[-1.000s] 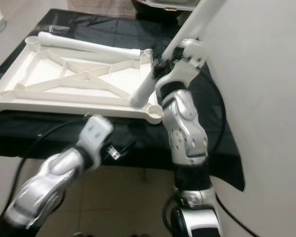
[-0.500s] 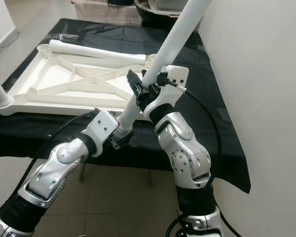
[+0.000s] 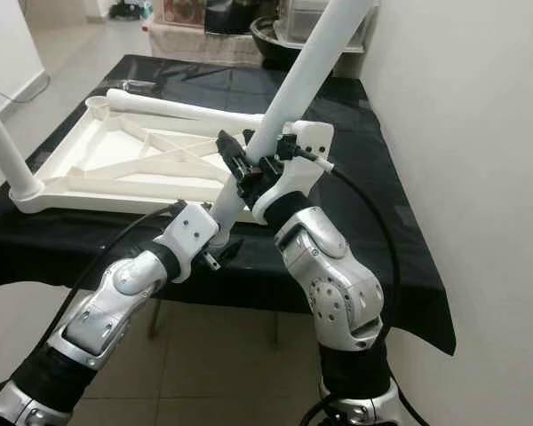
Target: Building children table
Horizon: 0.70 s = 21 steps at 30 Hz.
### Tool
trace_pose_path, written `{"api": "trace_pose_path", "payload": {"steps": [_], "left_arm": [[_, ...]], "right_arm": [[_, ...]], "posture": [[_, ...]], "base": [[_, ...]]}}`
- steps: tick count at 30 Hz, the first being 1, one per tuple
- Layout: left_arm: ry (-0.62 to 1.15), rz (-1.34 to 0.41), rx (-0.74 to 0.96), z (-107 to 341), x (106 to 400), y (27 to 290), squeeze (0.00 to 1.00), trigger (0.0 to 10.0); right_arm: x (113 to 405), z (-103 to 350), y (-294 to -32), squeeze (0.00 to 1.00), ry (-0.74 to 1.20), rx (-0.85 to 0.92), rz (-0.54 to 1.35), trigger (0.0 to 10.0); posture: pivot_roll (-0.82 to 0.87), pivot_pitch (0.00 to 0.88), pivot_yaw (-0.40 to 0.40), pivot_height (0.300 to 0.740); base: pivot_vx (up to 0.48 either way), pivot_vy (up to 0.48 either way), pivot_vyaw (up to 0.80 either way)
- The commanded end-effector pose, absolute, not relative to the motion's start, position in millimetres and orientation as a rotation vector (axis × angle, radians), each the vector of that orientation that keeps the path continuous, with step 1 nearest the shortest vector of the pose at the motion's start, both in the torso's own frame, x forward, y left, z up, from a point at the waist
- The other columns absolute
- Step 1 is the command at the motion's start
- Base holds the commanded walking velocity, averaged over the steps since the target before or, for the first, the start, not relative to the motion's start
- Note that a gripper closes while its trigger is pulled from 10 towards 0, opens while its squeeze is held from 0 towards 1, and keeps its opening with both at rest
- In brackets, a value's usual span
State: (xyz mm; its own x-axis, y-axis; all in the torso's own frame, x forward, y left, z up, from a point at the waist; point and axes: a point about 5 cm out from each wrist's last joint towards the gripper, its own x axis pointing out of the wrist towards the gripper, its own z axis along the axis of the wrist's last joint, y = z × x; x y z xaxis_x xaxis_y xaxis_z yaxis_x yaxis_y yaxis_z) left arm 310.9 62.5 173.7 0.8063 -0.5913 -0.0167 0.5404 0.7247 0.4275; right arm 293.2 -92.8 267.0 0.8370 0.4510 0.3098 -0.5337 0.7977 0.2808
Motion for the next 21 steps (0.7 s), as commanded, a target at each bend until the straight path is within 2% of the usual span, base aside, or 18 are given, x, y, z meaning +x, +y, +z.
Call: {"api": "trace_pose_path", "payload": {"steps": [1,13,14,18,20,21], "left_arm": [[-0.13,-0.644,0.417,171.7,310.5,58.9,0.0,0.0],[-0.127,-0.645,0.415,165.5,310.3,59.6,0.0,0.0],[-0.114,-0.649,0.422,163.4,310.2,58.6,0.0,10.0],[-0.106,-0.674,0.399,163.4,308.8,56.9,0.0,10.0],[-0.09,-0.746,0.34,163.8,303.2,56.2,0.0,10.0],[-0.079,-0.793,0.313,163.3,299.5,56.8,0.0,10.0]], "right_arm": [[287.0,266.2,-86.1,0.0,-0.222,0.379,0.573,10.0],[285.7,262.6,-83.5,0.0,-0.214,0.358,0.569,10.0],[287.6,262.2,-86.7,1.0,-0.231,0.329,0.547,10.0],[288.6,259.3,-89.1,1.0,-0.239,0.304,0.544,10.0],[289.0,256.3,-91.6,1.0,-0.23,0.29,0.574,10.0],[289.4,255.1,-94.1,0.35,-0.228,0.269,0.593,10.0]], "posture": [[0.06,0.01,-0.081,0.74],[0.06,0.008,-0.081,0.74],[0.06,0.009,-0.082,0.74],[0.06,0.008,-0.081,0.74],[0.06,0.009,-0.083,0.74],[0.07,0.008,-0.081,0.74]], "base": [[0.0,0.0,0.0],[0.0,0.0,0.0],[0.0,0.0,0.0],[0.0,0.0,0.0],[0.0,0.0,0.0],[0.0,0.0,0.0]]}}
